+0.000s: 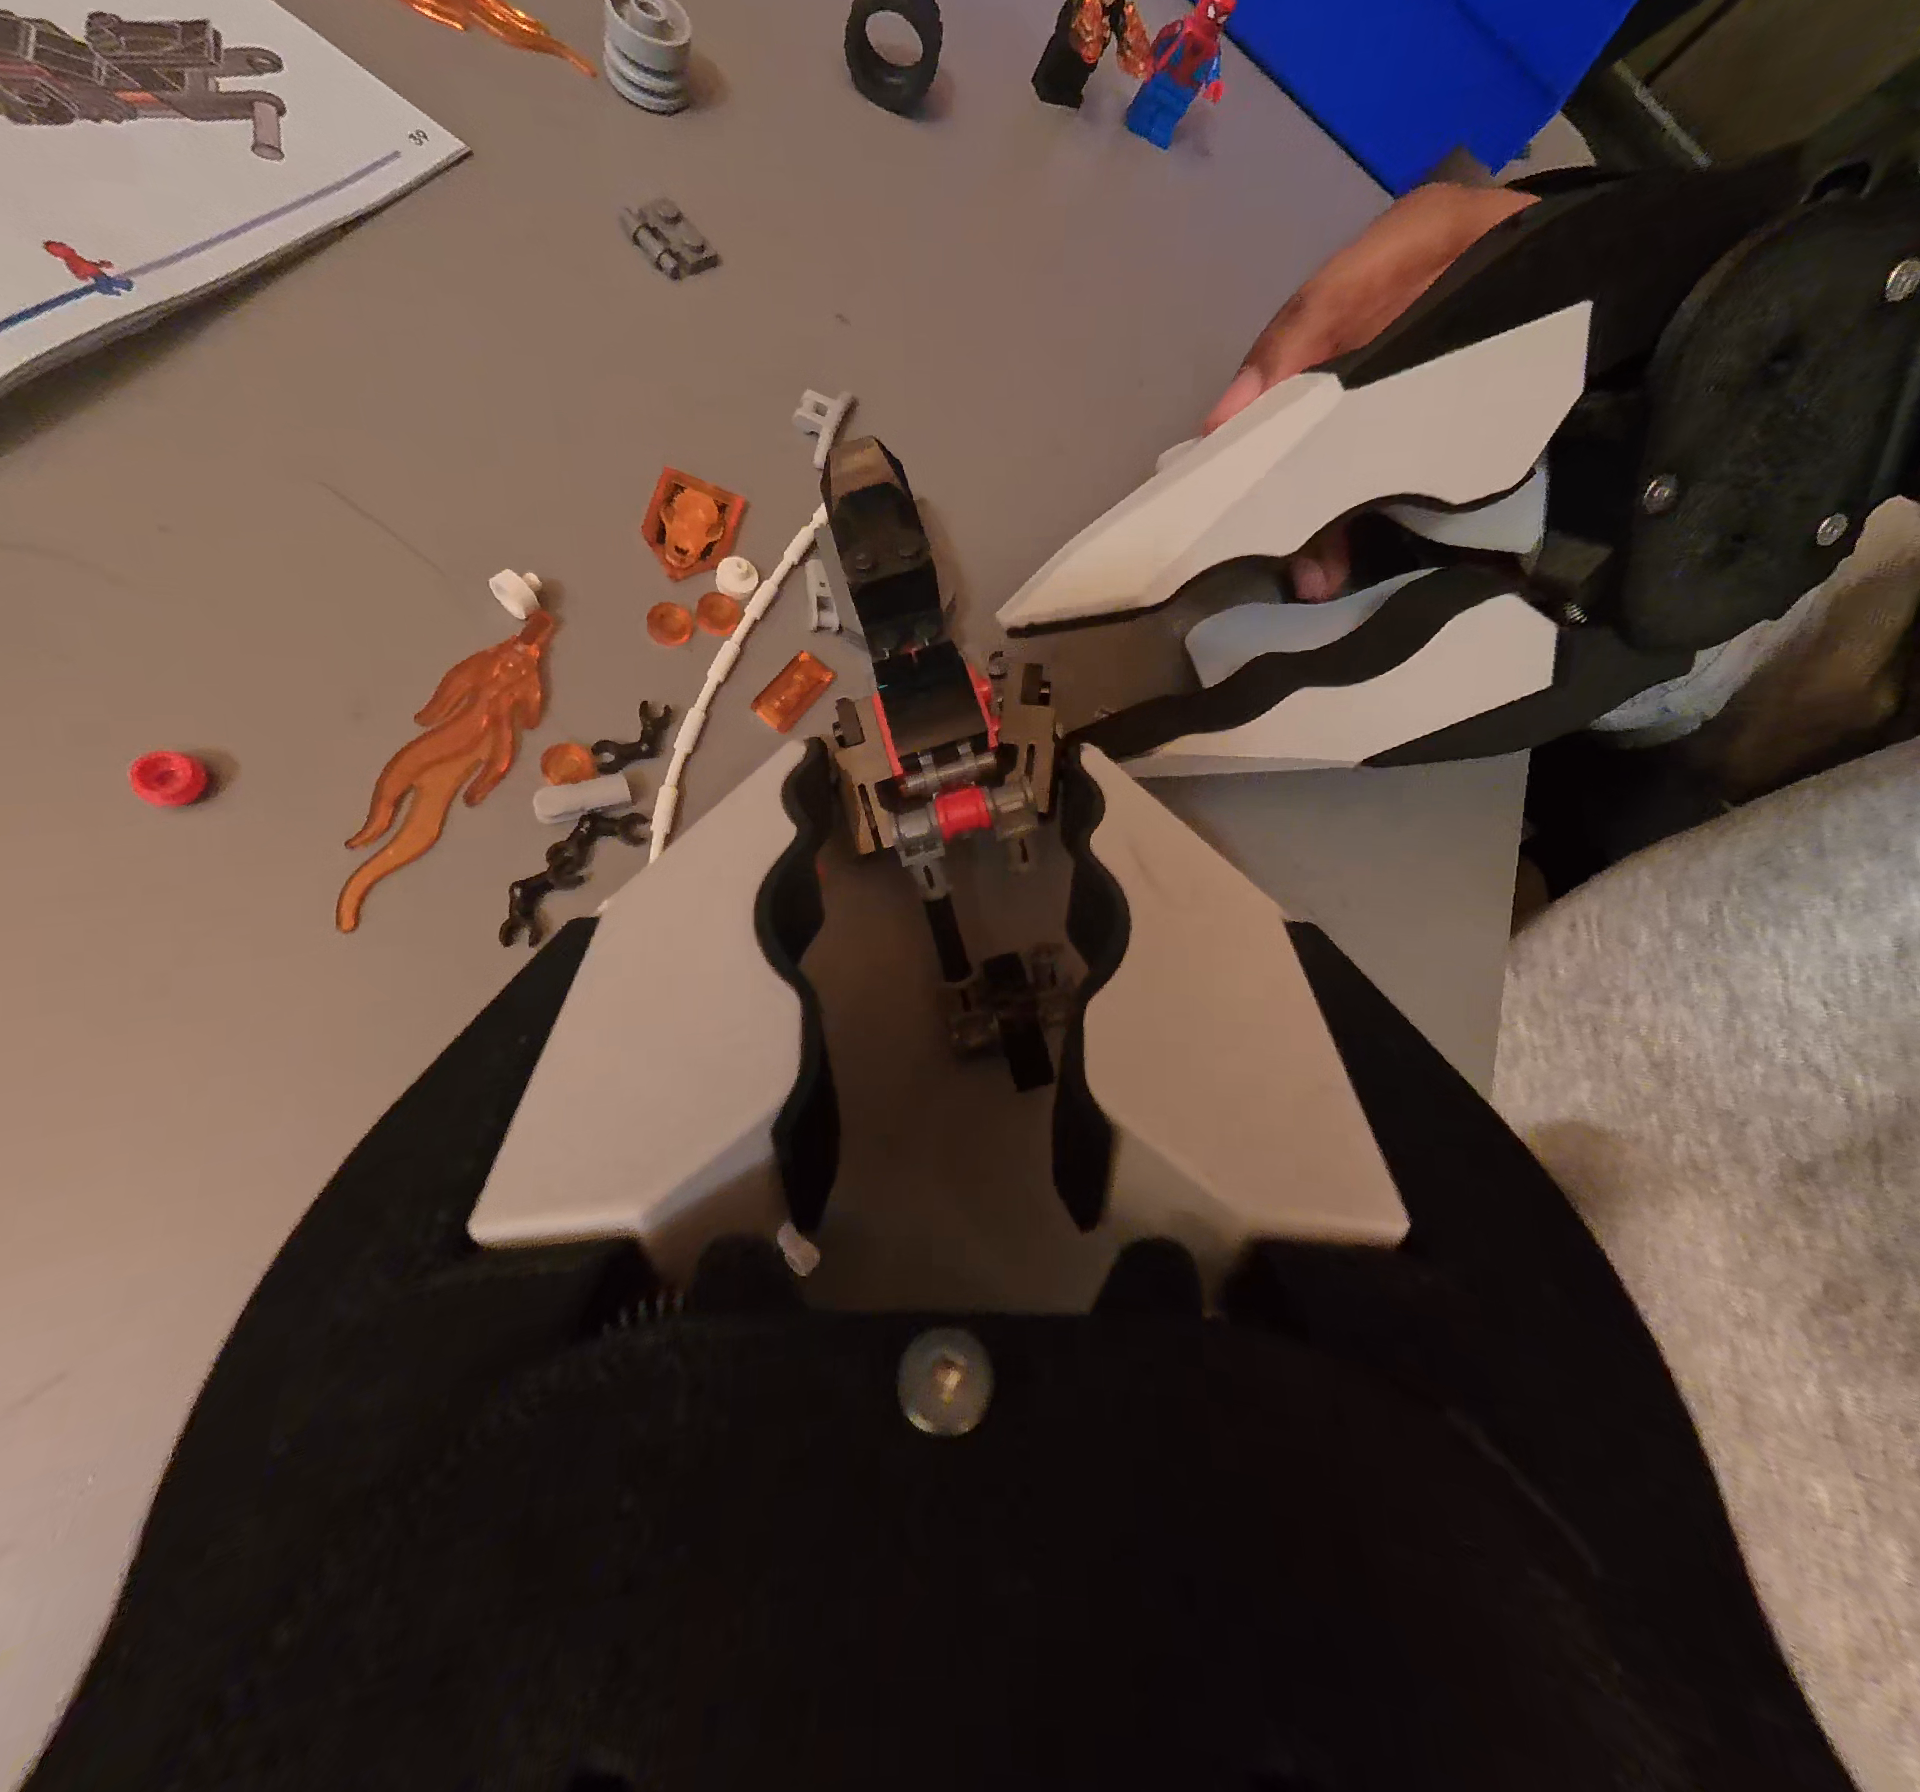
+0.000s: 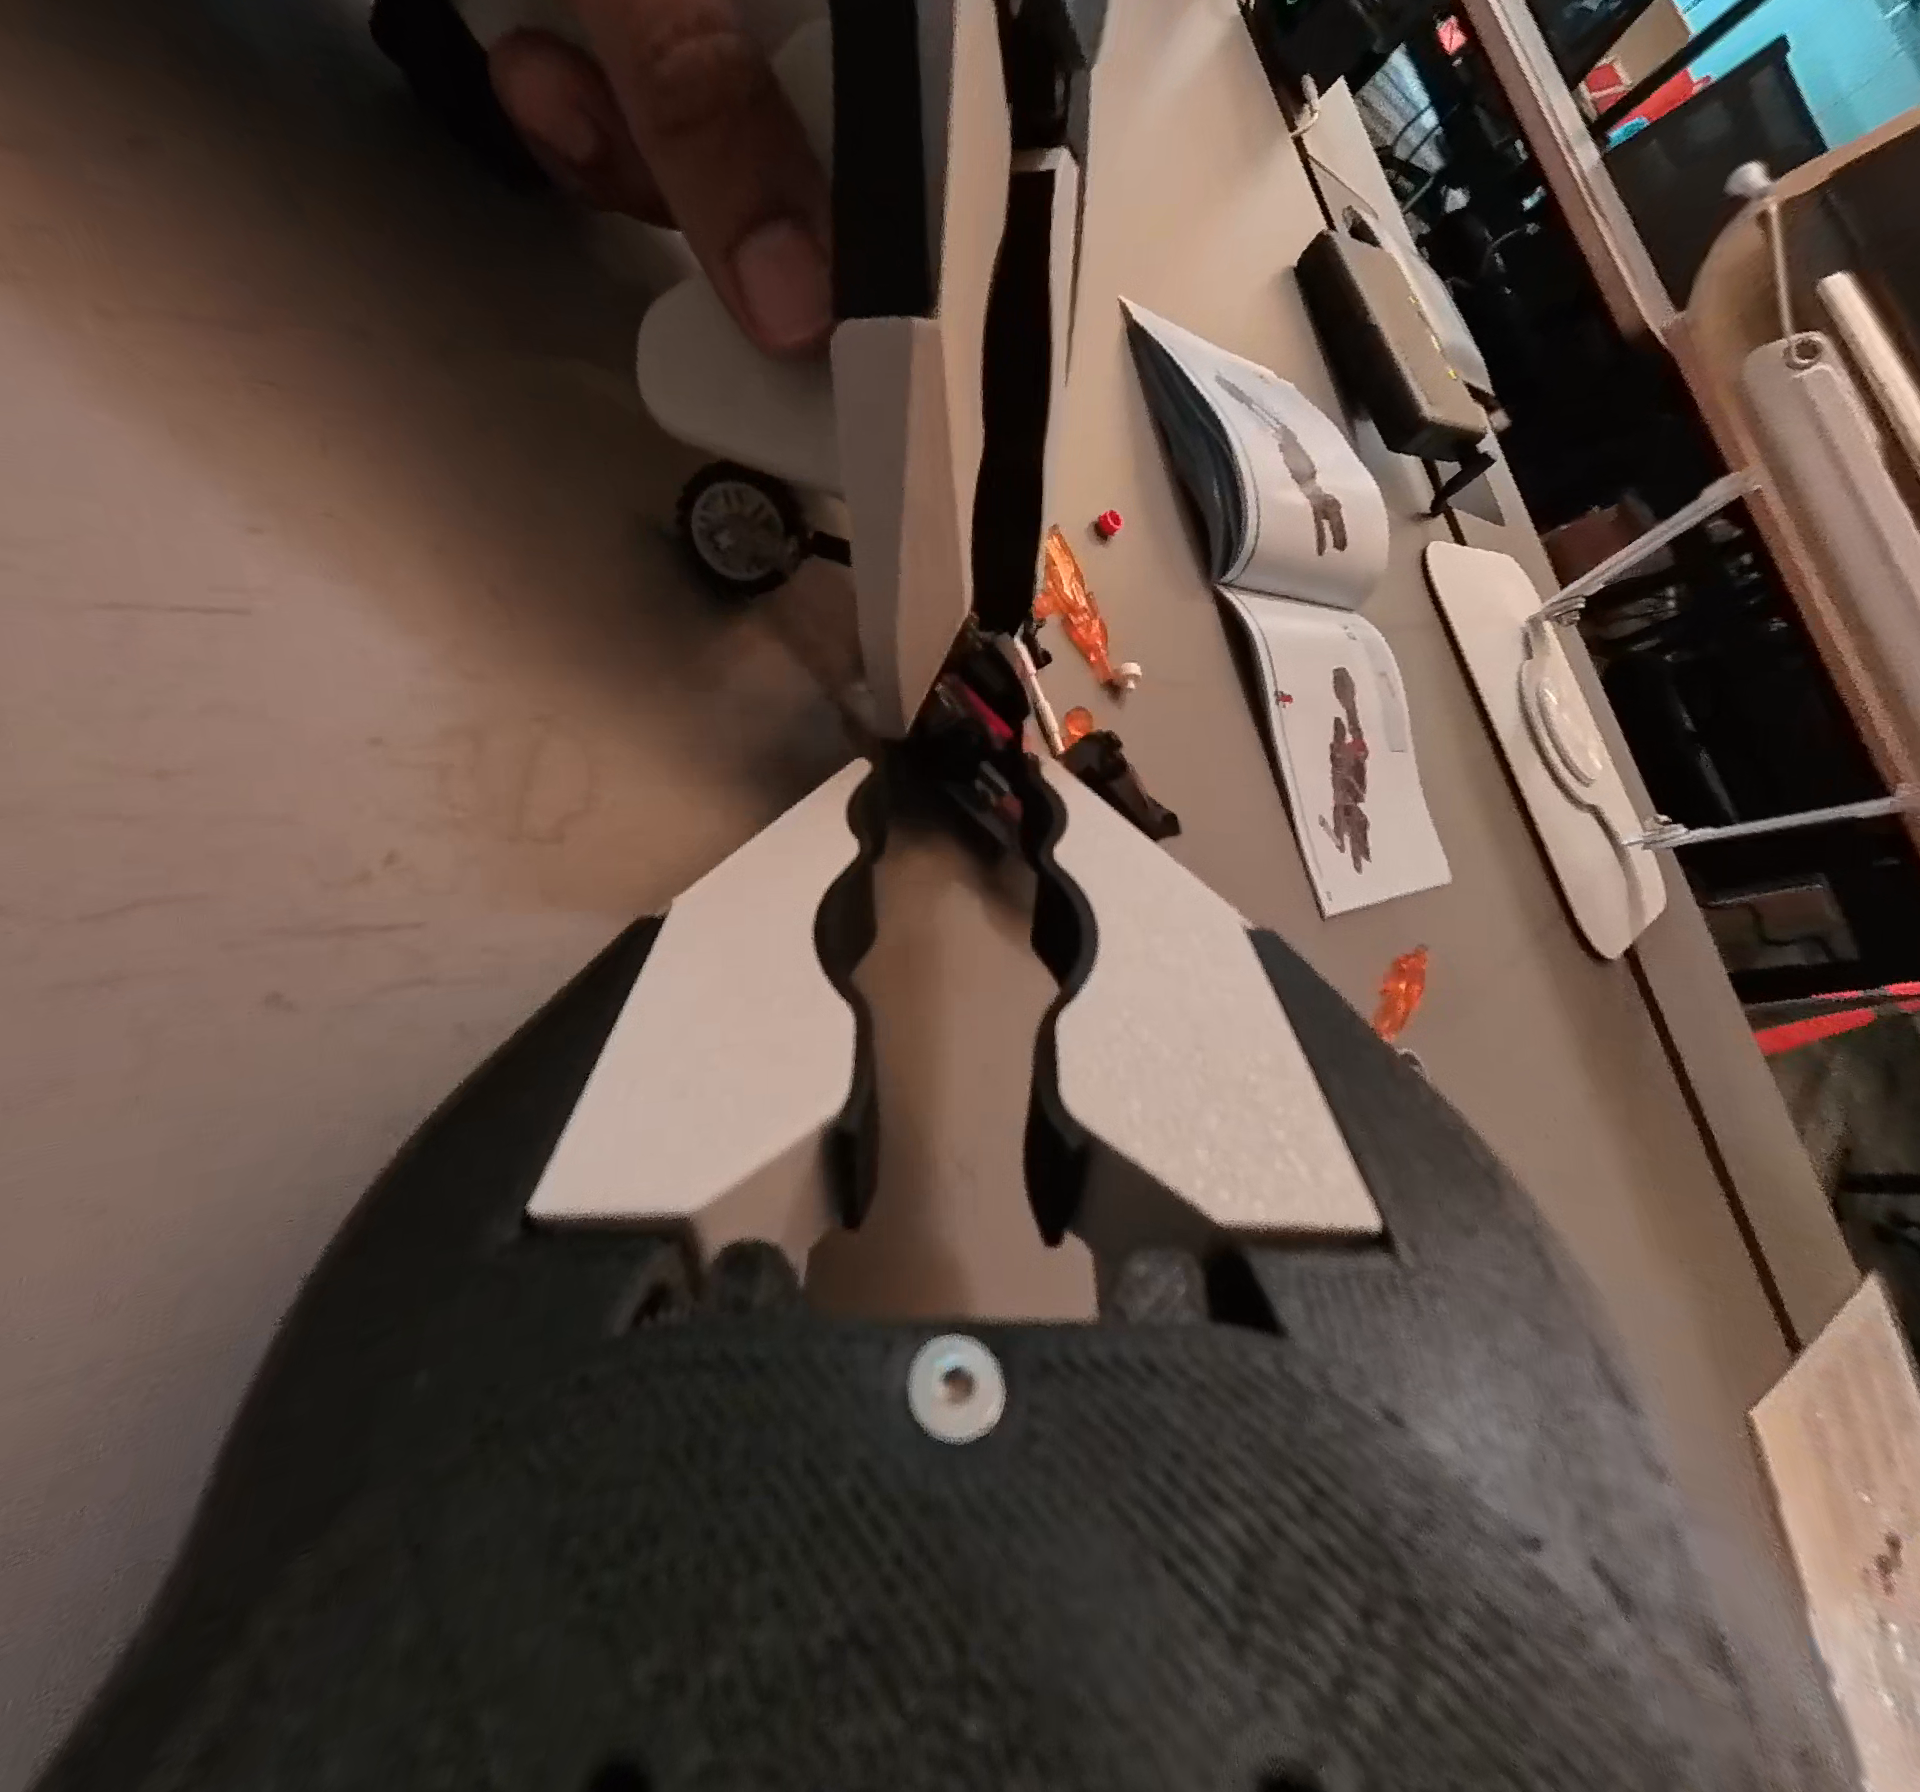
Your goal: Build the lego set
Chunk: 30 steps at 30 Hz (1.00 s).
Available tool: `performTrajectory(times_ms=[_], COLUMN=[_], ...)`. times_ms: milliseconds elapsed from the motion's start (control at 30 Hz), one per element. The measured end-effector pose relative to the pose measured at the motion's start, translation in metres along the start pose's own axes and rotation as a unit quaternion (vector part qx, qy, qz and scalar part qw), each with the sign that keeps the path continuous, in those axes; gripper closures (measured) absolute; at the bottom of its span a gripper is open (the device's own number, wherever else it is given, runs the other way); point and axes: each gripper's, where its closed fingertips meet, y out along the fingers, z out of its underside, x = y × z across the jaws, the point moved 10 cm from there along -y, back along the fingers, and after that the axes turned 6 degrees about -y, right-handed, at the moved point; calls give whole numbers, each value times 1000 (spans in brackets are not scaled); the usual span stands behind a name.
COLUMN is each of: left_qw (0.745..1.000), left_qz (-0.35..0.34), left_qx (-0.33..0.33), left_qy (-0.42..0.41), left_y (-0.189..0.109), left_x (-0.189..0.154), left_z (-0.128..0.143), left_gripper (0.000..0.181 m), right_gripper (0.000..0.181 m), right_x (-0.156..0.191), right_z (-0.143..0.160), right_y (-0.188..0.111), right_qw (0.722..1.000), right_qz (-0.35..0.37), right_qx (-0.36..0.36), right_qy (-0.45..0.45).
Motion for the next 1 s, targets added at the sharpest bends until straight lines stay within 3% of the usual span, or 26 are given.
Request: performTrajectory(times_ms=[300, 600, 700, 800, 1000], left_qw=[1000, 1000, 1000, 1000, 1000], left_qz=[2, 0, 1, 3, 4], left_qx=[0, 1, 2, 3, 5], left_qy=[-1, 9, 10, 11, 12], left_y=[0, 0, 0, 0, 1], left_x=[0, -1, -2, -2, -2], left_z=[0, 0, 0, 0, 0], left_gripper=[138, 138, 137, 138, 138], right_gripper=[159, 114, 107, 116, 121], right_x=[-18, -57, -58, -59, -56], right_z=[7, 22, 30, 33, 34], right_y=[-11, 6, 16, 21, 23], right_qw=[993, 961, 945, 933, 940], right_qz=[-49, -157, -211, -245, -244], right_qx=[-41, -59, -62, -58, -40], right_qy=[94, 222, 243, 259, 237])
